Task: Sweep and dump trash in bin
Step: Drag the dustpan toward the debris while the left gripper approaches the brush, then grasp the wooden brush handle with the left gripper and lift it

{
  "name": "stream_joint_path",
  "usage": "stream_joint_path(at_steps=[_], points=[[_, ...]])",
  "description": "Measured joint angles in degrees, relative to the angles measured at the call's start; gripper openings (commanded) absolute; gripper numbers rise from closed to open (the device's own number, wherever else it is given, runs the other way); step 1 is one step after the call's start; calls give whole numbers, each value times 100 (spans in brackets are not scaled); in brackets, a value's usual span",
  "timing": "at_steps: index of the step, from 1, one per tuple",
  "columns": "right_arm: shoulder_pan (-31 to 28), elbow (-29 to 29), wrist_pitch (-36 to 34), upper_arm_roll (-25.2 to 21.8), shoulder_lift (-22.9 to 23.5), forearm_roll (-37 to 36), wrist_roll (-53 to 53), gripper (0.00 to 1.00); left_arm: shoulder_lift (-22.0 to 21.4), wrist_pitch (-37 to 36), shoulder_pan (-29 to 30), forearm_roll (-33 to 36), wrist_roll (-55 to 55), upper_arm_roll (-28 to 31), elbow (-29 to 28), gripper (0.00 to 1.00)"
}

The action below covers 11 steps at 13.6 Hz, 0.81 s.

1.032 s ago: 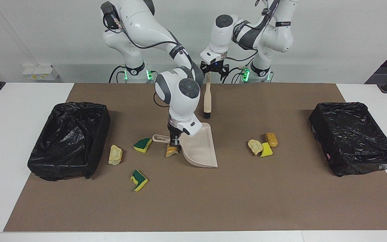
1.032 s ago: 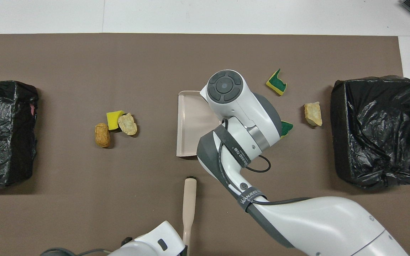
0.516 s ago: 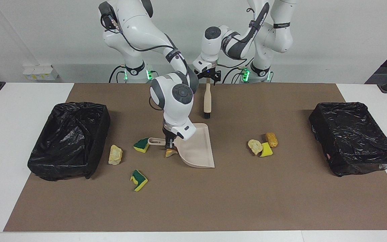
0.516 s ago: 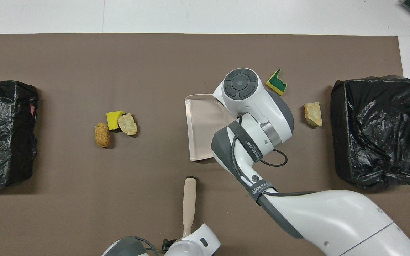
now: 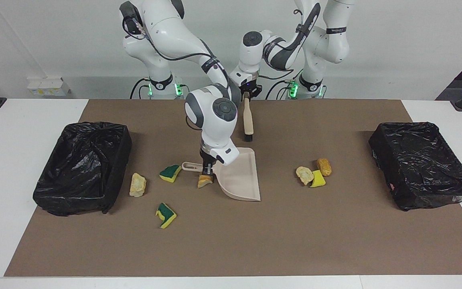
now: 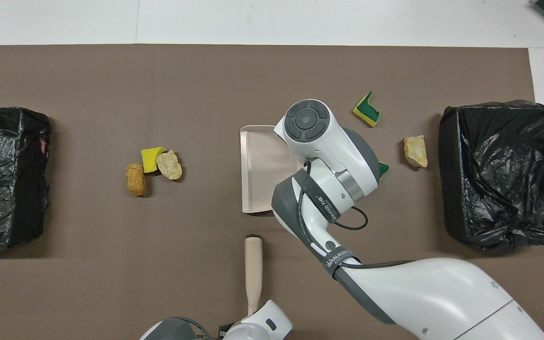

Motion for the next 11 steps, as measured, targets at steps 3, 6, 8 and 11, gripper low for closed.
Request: stream_joint_path(at_steps=[3,6,8,11], points=[[5,-1,0,0,-1,0,10,0,-64,-297,36,0,-1,95,28,0],[10,-4,0,0,-3,0,11,0,-238,-706,291,6,99,153,149,0],[23,-7,0,0,-6,0,14,0,-541,-1162,710,8,517,169,313,0],[26,-11,0,1,-8,0,18,0,-1022,-2009,1602,19,1340,201,634,0]])
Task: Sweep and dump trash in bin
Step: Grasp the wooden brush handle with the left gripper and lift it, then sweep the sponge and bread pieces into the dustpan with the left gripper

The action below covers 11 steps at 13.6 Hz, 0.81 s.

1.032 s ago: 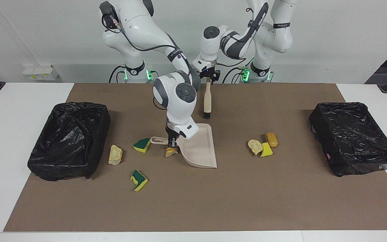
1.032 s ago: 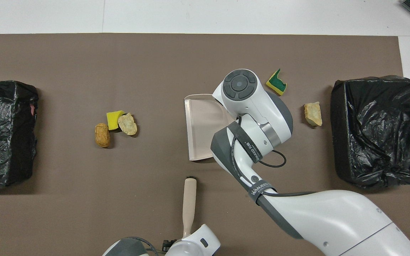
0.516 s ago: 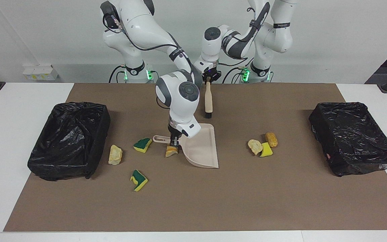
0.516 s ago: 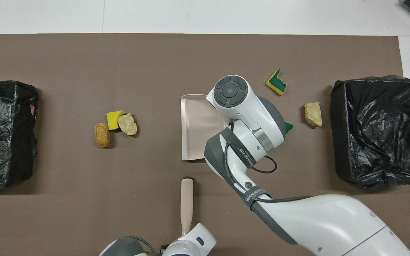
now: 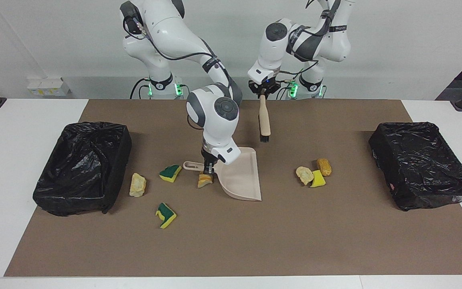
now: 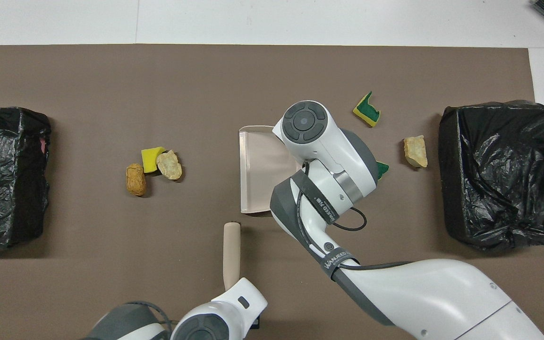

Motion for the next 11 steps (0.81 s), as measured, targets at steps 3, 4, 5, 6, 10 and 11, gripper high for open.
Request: stream_joint_path(at_steps=[3,4,5,6,10,11], points=[[1,-2,0,1,-2,0,1,0,-239,-518,1208,137,994,19,288,0],[3,-2,0,2,-2,0,1,0,-205,-526,1667,189,1434,22,365,0],[9,-3,0,4,-3,0,1,0,-110,-523,2113,240,1855,27,475,0],[18,-4,0,5,-4,0,1,0,53,-520,2493,281,2152,31,662,0],[33,-7,0,6,-5,0,1,0,1162,-513,3473,420,2788,31,1931,0],[34,-7,0,6,-5,0,1,0,1378,-511,3697,468,3062,29,2109,0]])
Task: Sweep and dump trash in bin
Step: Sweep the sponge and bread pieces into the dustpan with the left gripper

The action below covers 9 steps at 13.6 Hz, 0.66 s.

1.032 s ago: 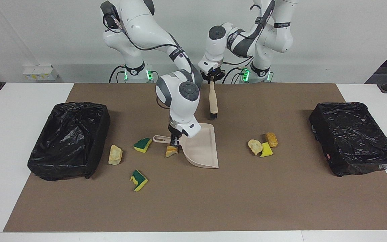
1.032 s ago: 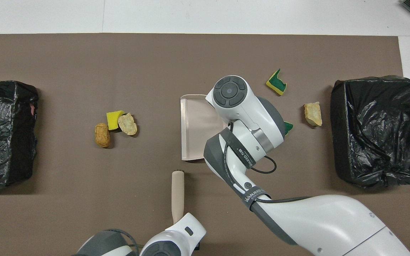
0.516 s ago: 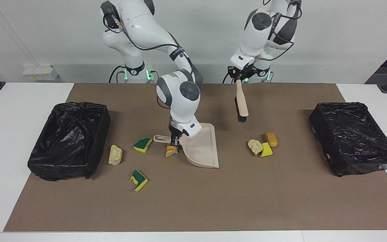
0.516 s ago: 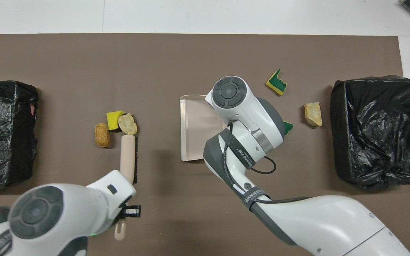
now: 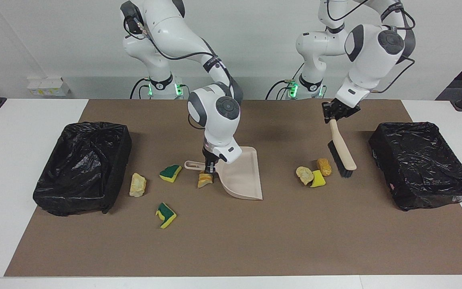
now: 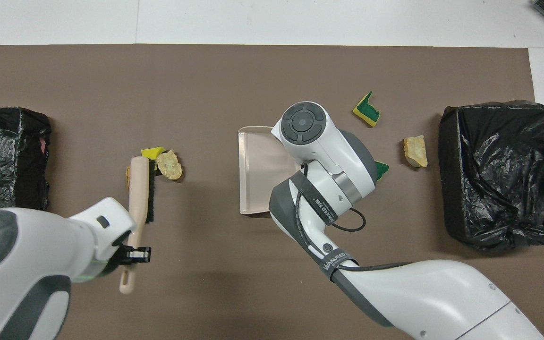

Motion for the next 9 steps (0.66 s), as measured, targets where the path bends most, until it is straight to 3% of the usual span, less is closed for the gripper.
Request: stream_joint_path(at_steps=[4,9], points=[[2,0,0,0,-1,0,0,0,458,51,637,44,807,6,153,0],[58,-2,0,1,-2,0,0,0,959,365,668,44,702,-92,-118,0]])
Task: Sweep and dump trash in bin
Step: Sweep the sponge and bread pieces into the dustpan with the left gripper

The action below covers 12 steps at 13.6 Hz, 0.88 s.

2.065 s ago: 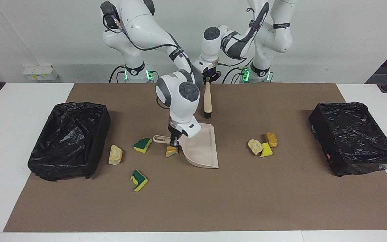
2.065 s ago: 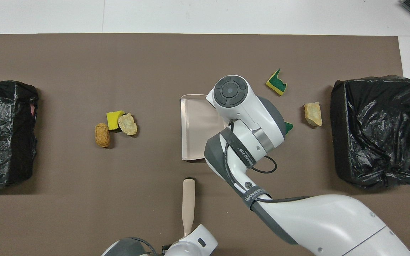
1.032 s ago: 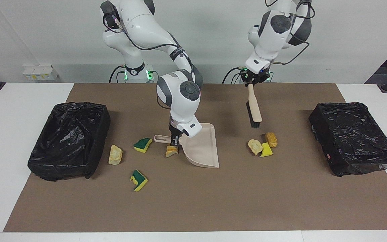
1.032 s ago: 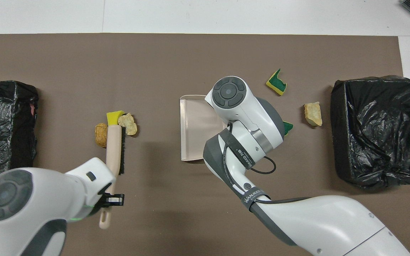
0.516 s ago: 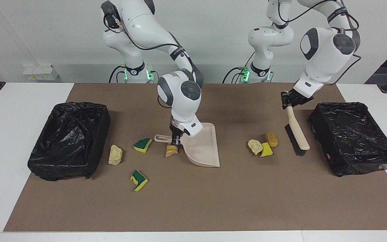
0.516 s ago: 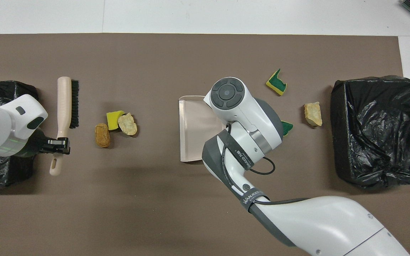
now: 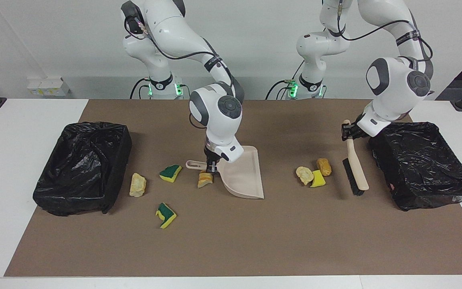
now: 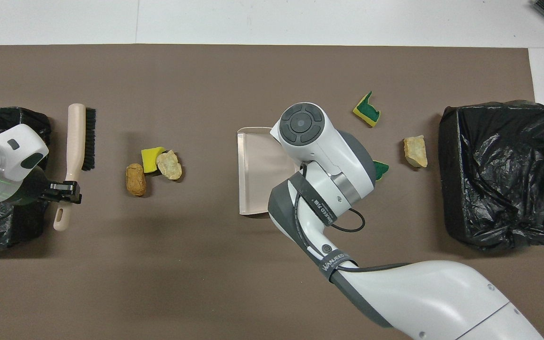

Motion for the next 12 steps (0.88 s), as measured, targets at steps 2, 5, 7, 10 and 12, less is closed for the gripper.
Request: stream_joint_path(at_steps=[2,5,7,10,12], points=[[0,0,0,0,0,0,0,0,60,175,-50,-4,-100,-31,-175,0],[0,0,0,0,0,0,0,0,67,258,-281,-110,-134,-63,-261,0],[0,0,0,0,0,0,0,0,69,352,-582,-282,-258,-79,-338,0],[0,-1,0,0,0,0,0,0,67,503,-1068,-496,-699,-97,-413,0],[0,-1,0,0,0,0,0,0,66,619,-1440,-736,-1046,-106,-434,0]])
